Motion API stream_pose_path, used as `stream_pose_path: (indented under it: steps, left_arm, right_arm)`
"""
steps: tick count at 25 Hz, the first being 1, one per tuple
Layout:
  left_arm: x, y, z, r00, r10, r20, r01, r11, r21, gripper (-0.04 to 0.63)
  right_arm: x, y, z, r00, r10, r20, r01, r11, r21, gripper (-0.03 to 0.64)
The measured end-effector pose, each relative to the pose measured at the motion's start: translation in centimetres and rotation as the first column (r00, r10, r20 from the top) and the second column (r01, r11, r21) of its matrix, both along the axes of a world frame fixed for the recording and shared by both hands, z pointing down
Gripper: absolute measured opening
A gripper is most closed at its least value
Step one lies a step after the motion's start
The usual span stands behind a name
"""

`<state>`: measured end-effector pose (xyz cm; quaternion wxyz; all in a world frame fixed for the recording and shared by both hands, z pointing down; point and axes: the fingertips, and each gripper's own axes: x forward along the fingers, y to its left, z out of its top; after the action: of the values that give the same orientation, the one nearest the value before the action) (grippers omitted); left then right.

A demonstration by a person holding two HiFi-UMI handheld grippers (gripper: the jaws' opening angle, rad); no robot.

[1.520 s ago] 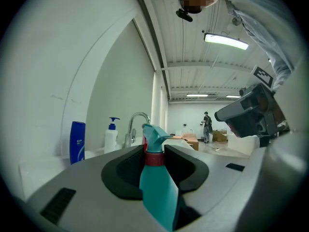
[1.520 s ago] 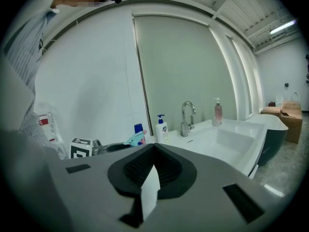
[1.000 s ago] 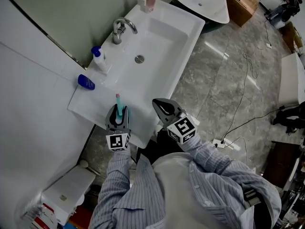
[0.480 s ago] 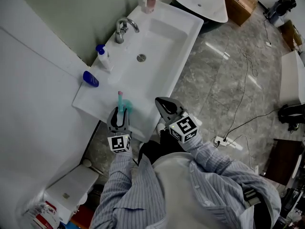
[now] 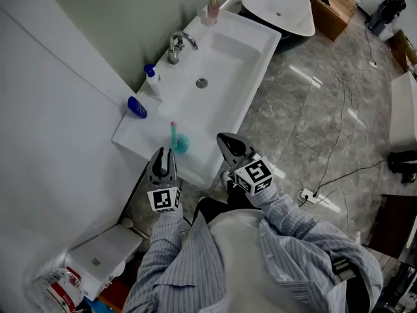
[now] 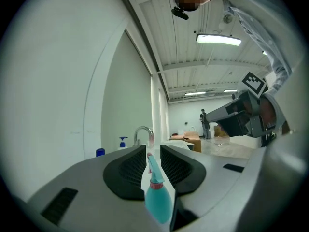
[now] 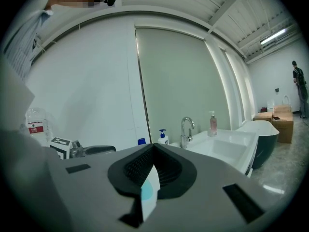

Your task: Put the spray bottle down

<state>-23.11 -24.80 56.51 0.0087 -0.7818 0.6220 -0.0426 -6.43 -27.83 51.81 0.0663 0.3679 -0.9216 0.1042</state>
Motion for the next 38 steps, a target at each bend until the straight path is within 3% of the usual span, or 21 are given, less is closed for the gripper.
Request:
stream_pose_path:
  steps: [5, 13, 38]
  left_arm:
    - [-0.1, 0.4, -2.9, 0.999, -0.025, 0.025, 0.025, 1.0, 0.013, 0.039]
    - [1.8, 1.0, -6.3, 1.0, -0.001, 0.032, -0.001, 0.999, 0.047, 0.015]
    - [2.6, 0.9, -8.5, 0.999, 0.005, 0.033, -0.007, 0.997, 0.072, 0.002]
  right_arm:
    - [0.3, 0.7, -1.3, 1.0, 0.01, 0.027, -0.01, 1.0, 0.019, 0.015]
    - [1.6, 1.3, -2.7, 0.998, 0.028, 0.053, -0.03, 0.999, 0.042, 0.015]
    - [2.0, 1.0, -4.8, 0.998, 0.035, 0.049, -0.04, 0.994, 0.102, 0.014]
